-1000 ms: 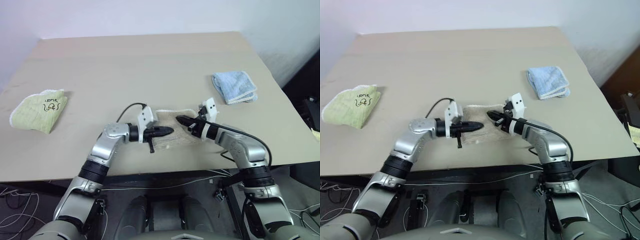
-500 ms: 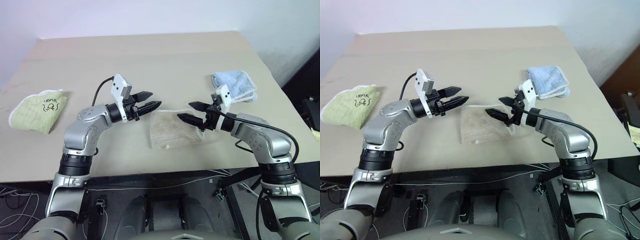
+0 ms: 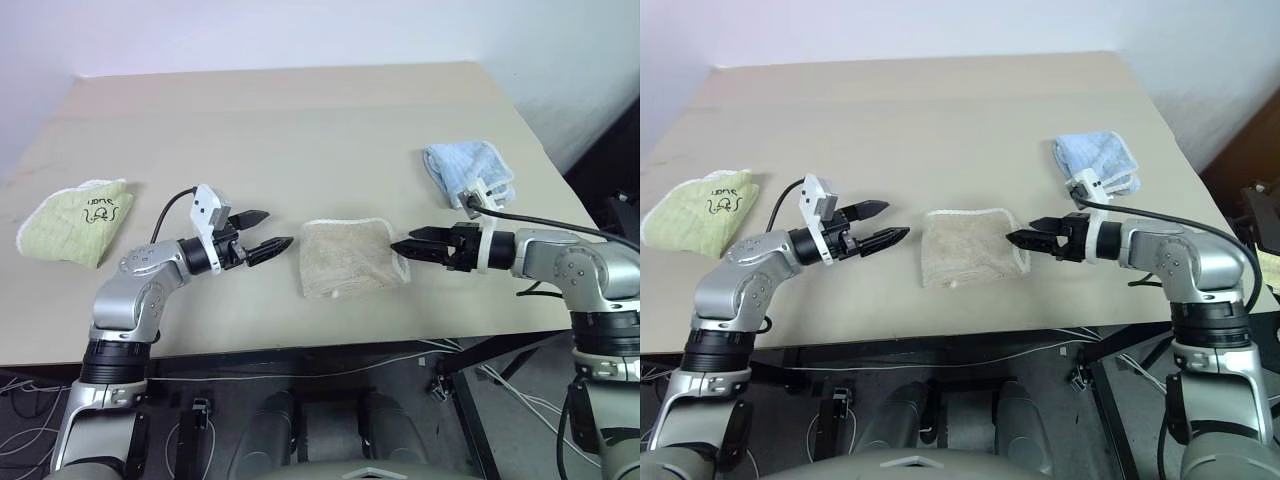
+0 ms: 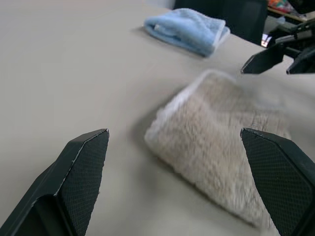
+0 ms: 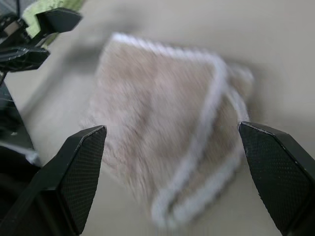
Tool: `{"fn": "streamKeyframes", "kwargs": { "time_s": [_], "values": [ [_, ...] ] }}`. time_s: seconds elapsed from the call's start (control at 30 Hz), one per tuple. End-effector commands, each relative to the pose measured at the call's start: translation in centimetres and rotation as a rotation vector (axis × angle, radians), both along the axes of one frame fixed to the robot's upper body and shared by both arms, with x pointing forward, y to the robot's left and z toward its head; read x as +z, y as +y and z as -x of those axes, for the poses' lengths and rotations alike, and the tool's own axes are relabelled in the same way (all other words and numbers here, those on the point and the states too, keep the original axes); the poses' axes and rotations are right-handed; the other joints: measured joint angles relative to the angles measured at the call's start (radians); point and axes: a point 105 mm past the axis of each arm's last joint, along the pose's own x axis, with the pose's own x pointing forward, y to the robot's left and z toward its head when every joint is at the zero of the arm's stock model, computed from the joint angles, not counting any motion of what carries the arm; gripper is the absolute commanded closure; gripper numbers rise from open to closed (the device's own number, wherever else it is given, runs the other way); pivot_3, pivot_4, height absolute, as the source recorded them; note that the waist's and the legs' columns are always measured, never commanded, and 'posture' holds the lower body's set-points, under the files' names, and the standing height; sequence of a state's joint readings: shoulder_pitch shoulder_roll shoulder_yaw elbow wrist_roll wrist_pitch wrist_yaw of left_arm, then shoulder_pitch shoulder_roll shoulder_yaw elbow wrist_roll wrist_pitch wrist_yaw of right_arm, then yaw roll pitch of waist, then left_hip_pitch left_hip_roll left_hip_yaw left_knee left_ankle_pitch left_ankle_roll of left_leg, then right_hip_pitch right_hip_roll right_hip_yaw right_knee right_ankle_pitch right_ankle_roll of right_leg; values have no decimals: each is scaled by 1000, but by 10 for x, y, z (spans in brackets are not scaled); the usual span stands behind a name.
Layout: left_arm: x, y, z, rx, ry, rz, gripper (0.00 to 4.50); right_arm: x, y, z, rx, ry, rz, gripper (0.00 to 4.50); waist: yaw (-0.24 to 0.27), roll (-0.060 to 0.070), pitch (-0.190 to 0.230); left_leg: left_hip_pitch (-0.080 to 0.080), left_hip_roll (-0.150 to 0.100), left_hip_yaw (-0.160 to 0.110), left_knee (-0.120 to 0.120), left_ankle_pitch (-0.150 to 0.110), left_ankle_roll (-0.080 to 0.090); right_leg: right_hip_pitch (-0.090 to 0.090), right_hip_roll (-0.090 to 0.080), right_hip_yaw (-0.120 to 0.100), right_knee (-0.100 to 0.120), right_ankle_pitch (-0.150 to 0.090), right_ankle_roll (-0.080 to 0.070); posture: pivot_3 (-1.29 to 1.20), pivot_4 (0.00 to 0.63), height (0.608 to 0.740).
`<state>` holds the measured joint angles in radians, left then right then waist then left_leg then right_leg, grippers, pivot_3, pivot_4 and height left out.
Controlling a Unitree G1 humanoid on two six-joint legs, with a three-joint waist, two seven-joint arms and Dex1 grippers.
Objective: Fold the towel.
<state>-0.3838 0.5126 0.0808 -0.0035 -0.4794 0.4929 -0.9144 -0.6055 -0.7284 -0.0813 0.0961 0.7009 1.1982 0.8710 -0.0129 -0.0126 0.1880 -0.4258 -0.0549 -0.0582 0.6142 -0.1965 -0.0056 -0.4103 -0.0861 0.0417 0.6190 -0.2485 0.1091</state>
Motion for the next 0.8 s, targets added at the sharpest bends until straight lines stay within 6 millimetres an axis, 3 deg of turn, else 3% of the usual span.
{"fn": "streamKeyframes", "kwargs": {
  "time_s": [0.03, 0.33, 0.8],
  "values": [
    [1, 2, 7, 0, -44, -18, 19, -1, -5, -5, -18, 94, -49, 0, 0, 0, 0, 0, 0, 0, 0, 0, 0, 0, 0, 0, -1, 0, 0, 0, 150, 740],
    [-17, -8, 25, -13, -9, -23, 19, -35, 0, -9, -21, 287, -77, 0, -2, 0, 0, -1, 0, 1, -1, -1, 1, 0, -1, 0, -4, 2, 3, 0, 150, 740],
    [-27, -4, 33, 3, 2, -85, 19, -46, 51, -20, 103, 356, -153, 0, -54, -1, -2, 3, 2, 1, -1, -1, 0, 1, 3, 1, 0, 2, 3, 0, 150, 740]
  ]
}}
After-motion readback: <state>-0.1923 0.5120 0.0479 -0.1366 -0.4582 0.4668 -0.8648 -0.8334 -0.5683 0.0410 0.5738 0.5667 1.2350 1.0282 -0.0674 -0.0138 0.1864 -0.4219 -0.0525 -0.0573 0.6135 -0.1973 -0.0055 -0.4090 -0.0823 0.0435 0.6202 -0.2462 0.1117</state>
